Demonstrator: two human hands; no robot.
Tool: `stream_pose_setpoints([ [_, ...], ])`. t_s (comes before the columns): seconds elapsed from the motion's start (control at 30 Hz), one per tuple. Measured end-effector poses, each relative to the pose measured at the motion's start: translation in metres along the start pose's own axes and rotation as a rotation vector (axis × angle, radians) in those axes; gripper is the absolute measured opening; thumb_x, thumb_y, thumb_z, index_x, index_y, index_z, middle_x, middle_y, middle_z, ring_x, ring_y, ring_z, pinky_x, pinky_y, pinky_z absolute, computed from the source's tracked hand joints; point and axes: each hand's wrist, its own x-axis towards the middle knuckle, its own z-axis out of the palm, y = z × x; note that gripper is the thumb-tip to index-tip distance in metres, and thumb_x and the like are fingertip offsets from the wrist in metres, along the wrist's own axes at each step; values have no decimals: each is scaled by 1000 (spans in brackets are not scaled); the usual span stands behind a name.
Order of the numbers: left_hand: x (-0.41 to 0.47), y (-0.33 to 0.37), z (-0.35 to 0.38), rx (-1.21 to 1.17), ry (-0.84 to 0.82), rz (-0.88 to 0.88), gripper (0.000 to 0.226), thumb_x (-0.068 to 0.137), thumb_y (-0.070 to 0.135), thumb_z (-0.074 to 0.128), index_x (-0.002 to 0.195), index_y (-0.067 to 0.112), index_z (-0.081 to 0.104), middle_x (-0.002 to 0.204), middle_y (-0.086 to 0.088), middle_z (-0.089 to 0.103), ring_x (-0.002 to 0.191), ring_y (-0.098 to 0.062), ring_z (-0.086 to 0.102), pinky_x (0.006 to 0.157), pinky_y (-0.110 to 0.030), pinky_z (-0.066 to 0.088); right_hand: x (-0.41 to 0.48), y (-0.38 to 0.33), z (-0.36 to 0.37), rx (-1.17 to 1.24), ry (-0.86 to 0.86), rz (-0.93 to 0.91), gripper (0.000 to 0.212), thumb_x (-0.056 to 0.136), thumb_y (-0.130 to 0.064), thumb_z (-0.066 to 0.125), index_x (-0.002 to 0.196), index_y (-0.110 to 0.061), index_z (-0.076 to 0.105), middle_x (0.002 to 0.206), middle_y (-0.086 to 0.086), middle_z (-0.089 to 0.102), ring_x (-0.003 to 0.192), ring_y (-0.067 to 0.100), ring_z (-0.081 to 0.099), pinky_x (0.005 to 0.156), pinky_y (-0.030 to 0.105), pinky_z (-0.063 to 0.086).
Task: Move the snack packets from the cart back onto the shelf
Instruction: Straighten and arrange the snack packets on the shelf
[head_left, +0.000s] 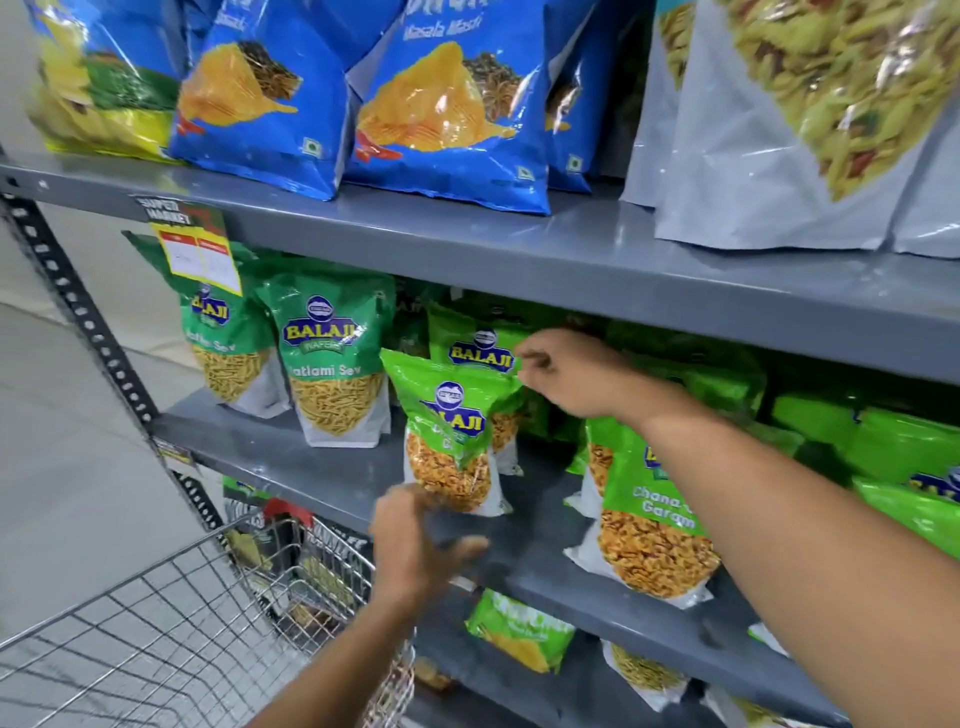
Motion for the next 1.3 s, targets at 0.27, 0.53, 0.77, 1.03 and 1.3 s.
stream_pose_setpoints([
  [0.27,81,-54,-24,145,-418,-54,62,46,55,80,99,31,57,94,1,68,92,-24,59,71,-37,52,29,-14,13,-102,-71,112,17,85,-21,61,96,-12,70,110,7,71,102,22,63,99,36,44],
  [0.53,102,-73,-12,255,-458,180,52,56,64,67,97,32,65,89,3,73,83,-20,62,63,-31,50,38,-12,8,-29,-100,184,15,91,-22,48,99,-20,60,111,5,67,101,23,60,93,36,46],
  [0.77,125,-68,-12,275,-585,298,58,57,61,71,105,30,67,110,5,69,99,-19,61,79,-32,51,67,-68,31,-103,-116,65,41,84,-39,59,111,-8,62,112,12,68,100,28,64,86,33,50],
  [1.03,126,-63,-15,319,-689,241,58,68,55,71,120,32,60,136,1,50,123,-28,39,102,-37,35,85,-74,46,-51,18,209,12,88,-33,51,90,-26,60,102,0,69,84,20,62,76,30,48],
  [1.3,126,-65,-16,333,-728,238,58,71,57,67,122,31,58,141,5,44,128,-28,34,105,-40,35,49,-48,-1,-216,-324,250,58,77,-36,70,124,-8,52,117,10,60,105,23,57,94,36,46],
])
